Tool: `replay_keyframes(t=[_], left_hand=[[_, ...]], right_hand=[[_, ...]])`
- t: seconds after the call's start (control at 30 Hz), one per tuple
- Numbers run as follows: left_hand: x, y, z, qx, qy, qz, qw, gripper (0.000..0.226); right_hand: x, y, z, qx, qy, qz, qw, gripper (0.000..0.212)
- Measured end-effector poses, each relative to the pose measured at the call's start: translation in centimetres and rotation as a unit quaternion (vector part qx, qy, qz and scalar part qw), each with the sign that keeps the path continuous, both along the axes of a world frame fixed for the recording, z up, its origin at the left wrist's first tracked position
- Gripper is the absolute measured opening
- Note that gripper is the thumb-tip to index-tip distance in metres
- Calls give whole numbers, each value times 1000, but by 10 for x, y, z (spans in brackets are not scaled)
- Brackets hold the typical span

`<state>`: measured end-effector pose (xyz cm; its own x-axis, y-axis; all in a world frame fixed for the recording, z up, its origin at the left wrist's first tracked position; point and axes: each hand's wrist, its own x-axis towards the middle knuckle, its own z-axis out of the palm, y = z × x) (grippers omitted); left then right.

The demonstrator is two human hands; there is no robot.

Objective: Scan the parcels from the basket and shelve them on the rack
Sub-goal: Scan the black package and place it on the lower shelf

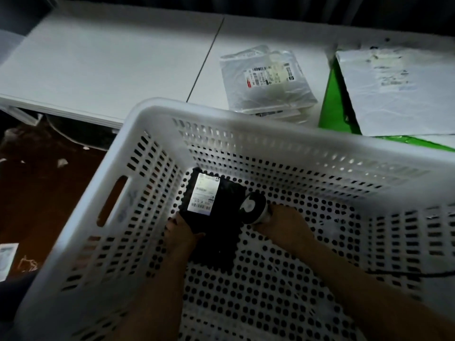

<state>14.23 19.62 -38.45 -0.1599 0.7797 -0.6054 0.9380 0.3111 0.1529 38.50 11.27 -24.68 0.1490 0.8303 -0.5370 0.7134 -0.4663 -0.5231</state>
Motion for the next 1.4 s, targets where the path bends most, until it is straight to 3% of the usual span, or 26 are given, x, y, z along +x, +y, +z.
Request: replay_keyframes(t=[0.07,0.17,0.23,0.3,0.43,0.67,0.73,0.8,0.93,1.03,1.13,1.27,1.4], left_hand=[[5,-1,3,12,-3,29,1000,104],[13,2,19,43,-65,108,991,65],[15,4,36,50,-78,94,991,39],[15,2,55,48,-86,50,994,26],[18,-12,99,71,-145,64,985,25],[40,-60,185,130,-309,139,932,20],[49,-73,212,135,-376,160,903,8],[58,-87,241,129,-445,175,869,9],[74,-121,300,87,-590,166,785,15],[80,-143,336,61,-649,106,751,24],[84,-154,357,69,-664,54,743,36],[85,-153,366,96,-637,34,764,46],[82,-137,370,100,-646,51,755,38]], right_hand=[[2,-1,1,1,1,-5,1000,33],[5,-3,6,3,9,-23,1000,38],[5,-5,14,19,28,-37,999,39],[5,-7,27,35,44,-51,997,39],[1,-16,65,64,93,-66,991,27],[3,-60,154,140,147,-115,973,18],[11,-75,180,160,157,-118,967,7],[20,-90,204,179,163,-134,961,8],[40,-119,245,205,236,-168,935,19],[55,-139,265,203,315,-165,913,30],[63,-152,273,226,378,-187,878,32],[61,-151,271,292,406,-237,833,30],[62,-144,269,318,391,-242,829,27]])
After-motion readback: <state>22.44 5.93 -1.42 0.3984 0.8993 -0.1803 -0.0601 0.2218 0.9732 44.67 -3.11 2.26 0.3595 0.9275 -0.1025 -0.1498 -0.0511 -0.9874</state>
